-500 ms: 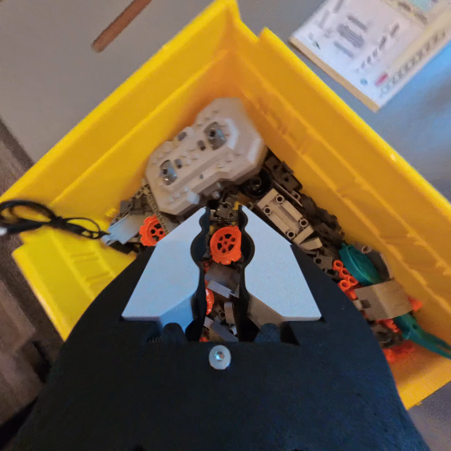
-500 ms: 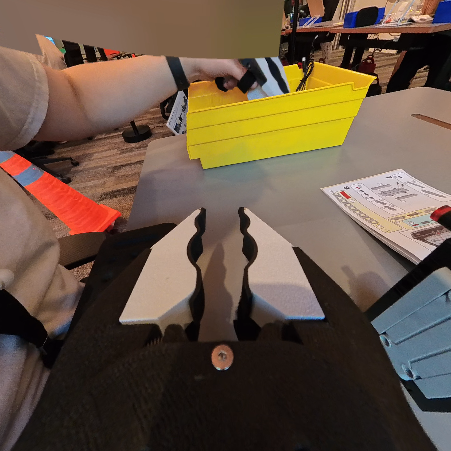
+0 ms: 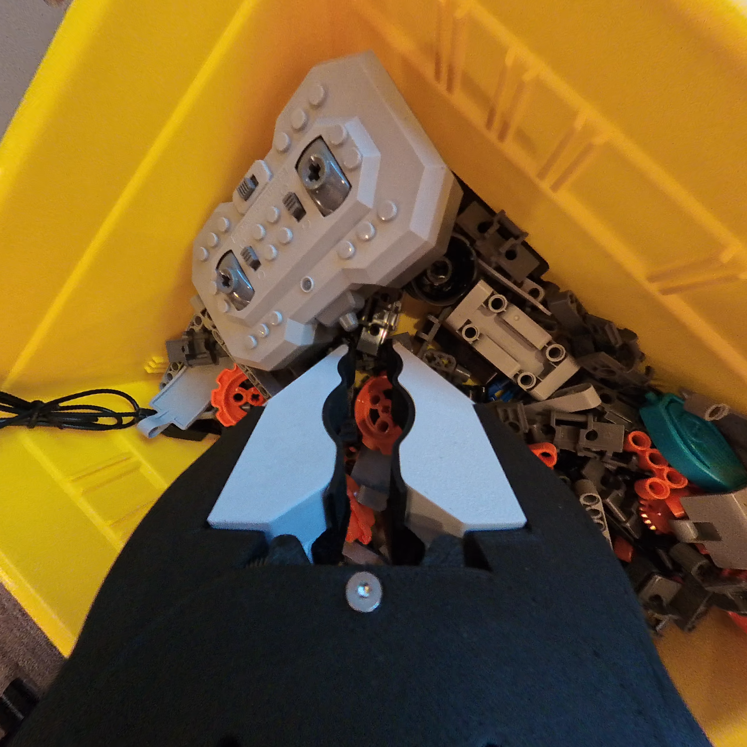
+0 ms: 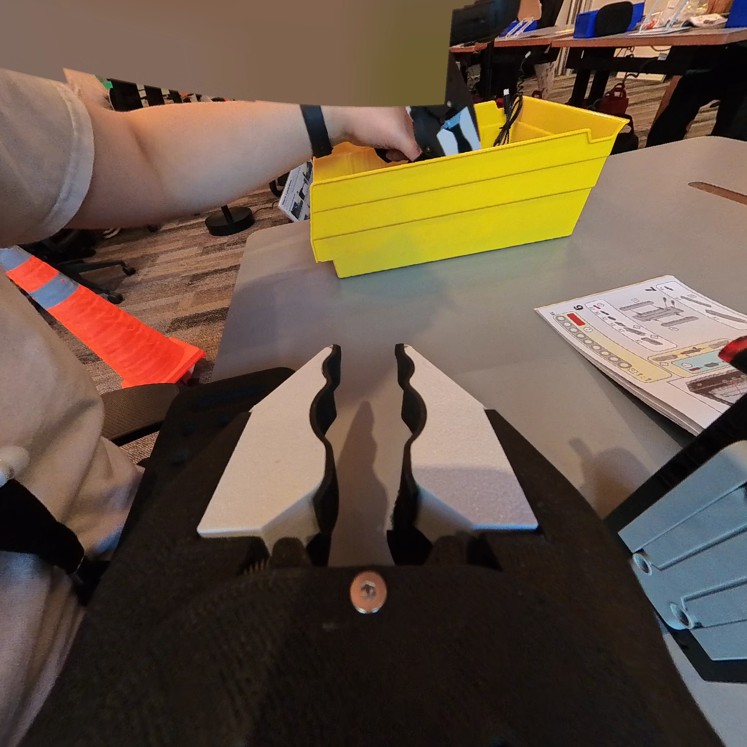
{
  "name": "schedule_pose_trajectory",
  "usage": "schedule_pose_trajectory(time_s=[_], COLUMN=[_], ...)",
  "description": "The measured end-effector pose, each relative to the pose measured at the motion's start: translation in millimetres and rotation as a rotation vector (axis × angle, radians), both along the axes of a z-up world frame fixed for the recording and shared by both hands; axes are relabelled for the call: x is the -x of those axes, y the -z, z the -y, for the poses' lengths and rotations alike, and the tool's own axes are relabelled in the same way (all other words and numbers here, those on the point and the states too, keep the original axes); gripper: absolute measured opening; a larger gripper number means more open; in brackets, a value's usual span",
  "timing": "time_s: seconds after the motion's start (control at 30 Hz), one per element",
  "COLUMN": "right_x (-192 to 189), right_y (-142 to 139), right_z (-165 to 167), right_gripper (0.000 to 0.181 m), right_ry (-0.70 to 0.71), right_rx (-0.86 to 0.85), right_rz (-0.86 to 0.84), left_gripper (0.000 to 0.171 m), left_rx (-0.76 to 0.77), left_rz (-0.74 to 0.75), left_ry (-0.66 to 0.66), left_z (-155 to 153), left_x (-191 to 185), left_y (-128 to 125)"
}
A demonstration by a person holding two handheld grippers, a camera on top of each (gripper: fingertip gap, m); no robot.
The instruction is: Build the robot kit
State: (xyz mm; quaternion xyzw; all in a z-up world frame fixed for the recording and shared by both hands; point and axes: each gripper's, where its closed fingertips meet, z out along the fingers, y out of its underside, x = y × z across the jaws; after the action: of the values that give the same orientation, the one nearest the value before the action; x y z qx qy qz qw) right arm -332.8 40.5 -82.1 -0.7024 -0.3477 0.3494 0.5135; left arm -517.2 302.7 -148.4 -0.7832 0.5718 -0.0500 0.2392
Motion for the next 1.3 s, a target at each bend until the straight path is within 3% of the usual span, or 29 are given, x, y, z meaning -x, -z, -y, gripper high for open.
schedule_pose_trajectory(time_s=[0.2,0.53,0.83,0.93,1.13,1.3], right_x=[0,2,3,4,4,4], right_y=[0,1,3,4,4,2], right_z=[0,2,2,3,3,6], right_gripper=[0.027,0.027,0.027,0.027,0.027,0.027], right_ry=[-0.001,-0.011,-0.018,-0.020,-0.023,-0.027], right_rx=[0.002,0.013,0.023,0.024,0.023,0.015], right_rz=[-0.002,0.001,0.006,0.011,0.012,0.012], left_gripper=[0.012,0.012,0.011,0.012,0.011,0.010], left_rx=[0.009,0.109,0.373,0.472,0.552,0.605], left_rz=[0.050,0.339,0.686,0.844,1.186,1.398], left_ry=[-0.048,-0.198,-0.301,-0.203,0.205,0.340], left_z=[6,27,54,74,135,155], left_x=[8,19,9,-6,-12,5], left_y=[-12,-44,-76,-103,-180,-219])
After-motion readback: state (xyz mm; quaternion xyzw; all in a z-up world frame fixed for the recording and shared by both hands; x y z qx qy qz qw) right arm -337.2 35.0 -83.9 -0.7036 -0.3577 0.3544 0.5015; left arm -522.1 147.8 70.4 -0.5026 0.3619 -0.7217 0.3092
